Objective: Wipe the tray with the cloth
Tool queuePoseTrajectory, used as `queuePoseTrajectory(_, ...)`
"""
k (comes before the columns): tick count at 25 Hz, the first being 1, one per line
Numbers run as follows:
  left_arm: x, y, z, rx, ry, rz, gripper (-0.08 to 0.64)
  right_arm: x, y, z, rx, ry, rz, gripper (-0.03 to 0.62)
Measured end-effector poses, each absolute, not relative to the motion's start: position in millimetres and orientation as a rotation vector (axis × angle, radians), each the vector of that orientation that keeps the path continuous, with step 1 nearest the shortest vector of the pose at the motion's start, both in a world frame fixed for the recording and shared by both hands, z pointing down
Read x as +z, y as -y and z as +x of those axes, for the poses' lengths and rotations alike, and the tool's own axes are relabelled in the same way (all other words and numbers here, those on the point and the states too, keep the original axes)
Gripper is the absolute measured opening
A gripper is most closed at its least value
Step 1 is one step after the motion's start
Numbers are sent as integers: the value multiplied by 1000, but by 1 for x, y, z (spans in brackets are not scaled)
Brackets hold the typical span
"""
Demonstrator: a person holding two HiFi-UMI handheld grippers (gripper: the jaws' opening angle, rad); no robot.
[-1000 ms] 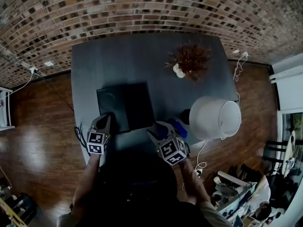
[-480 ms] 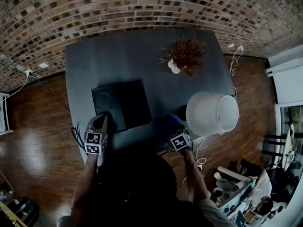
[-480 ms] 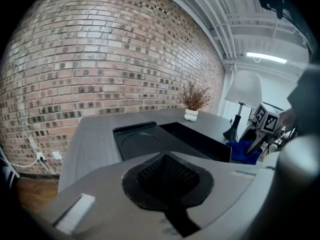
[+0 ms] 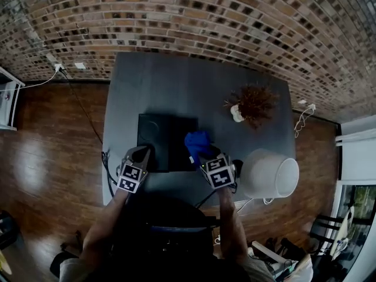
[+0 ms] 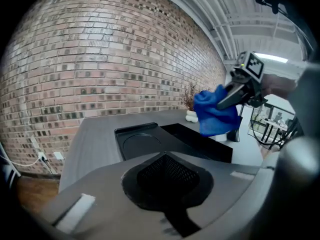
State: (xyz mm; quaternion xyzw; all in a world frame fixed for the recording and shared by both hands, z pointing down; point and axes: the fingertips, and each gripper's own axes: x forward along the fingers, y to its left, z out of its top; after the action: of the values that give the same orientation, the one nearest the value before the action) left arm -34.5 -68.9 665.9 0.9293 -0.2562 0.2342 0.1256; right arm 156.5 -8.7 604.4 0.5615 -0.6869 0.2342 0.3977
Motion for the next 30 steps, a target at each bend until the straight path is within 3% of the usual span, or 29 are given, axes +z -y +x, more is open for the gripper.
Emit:
queuePoseTrajectory(3,667,65,-36,687,746,2703,3,662,53,141,385,1473,1151,156)
queuePoseTrajectory(8,669,66,-33,684,752,2711,3,747,37,77,263,1456,622,158)
queuePoseTrajectory(15,666,67,-35,683,767,2726,3,736,121,115,357,1558,1107,163)
queuePoseTrajectory(20,666,67,-35,687,766,2723,3,740,69,70,279,1668,614,144)
queuePoseTrajectory(26,666,66,-34,698,767,2727,3,733,127,109,294,1603,1006,157)
queuePoseTrajectory(30,665,66,-35,701,771,2725,3,738,79,66,192,1692,591,149)
